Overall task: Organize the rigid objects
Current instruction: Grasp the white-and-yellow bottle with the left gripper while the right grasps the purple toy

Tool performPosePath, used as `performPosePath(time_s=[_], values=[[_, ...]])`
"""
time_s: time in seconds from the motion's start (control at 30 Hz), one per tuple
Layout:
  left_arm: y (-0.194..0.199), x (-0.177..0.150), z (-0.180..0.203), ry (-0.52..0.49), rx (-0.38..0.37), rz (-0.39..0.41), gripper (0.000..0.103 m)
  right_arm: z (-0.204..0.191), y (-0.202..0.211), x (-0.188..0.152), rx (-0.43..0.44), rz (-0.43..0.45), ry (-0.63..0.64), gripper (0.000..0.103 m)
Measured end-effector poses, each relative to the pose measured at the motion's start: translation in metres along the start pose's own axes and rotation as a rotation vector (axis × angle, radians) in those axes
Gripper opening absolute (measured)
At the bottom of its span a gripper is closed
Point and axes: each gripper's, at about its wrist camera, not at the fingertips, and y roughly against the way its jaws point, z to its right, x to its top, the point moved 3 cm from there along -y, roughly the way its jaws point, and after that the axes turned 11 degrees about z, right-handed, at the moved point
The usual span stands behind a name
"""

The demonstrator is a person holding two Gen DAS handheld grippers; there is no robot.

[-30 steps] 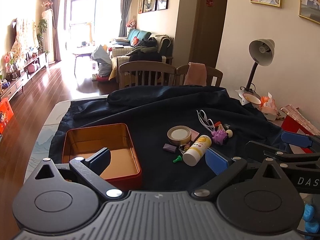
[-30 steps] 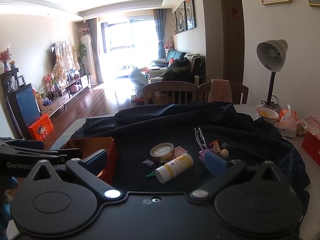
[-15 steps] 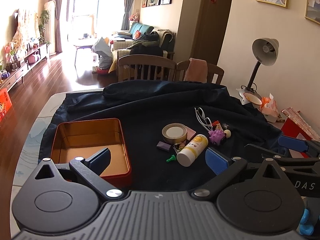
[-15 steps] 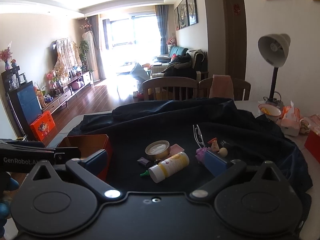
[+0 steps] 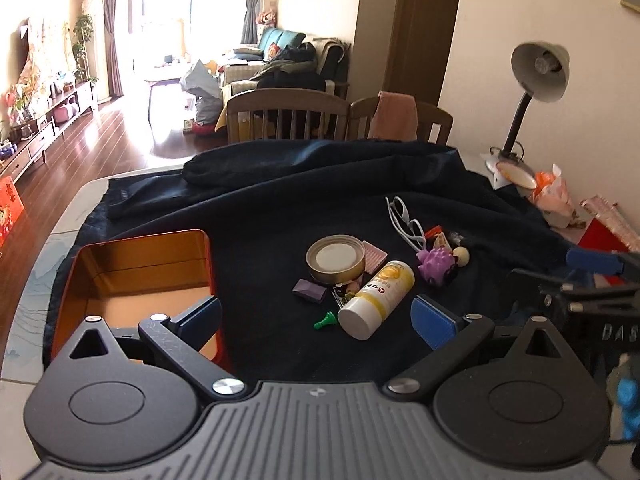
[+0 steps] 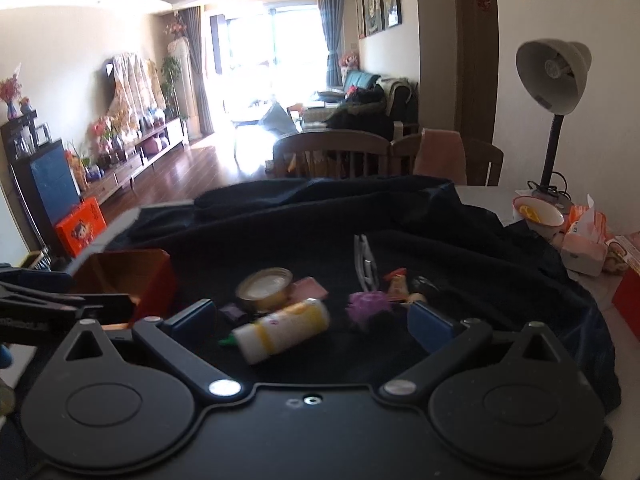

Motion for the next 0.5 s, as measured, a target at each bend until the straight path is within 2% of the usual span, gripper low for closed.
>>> performPosePath(time_s=[0.2, 0.33, 0.5], values=[[-0.034, -0.007, 0.021, -0.053, 0.023, -0.009, 0.102, 0.036, -0.035, -0.007, 0.004, -0.062, 0.026, 0.095], [-0.055, -0.012, 0.035, -0.086, -0.006, -0.014, 0.102, 0.052, -0.057, -0.013, 0.014, -0.095, 0.010, 0.091], [-0.091, -0.023, 0.046, -0.115, -0.013, -0.068, 0.102, 0.058, -0.085, -0.020, 0.030, -0.142, 0.011, 0.086]])
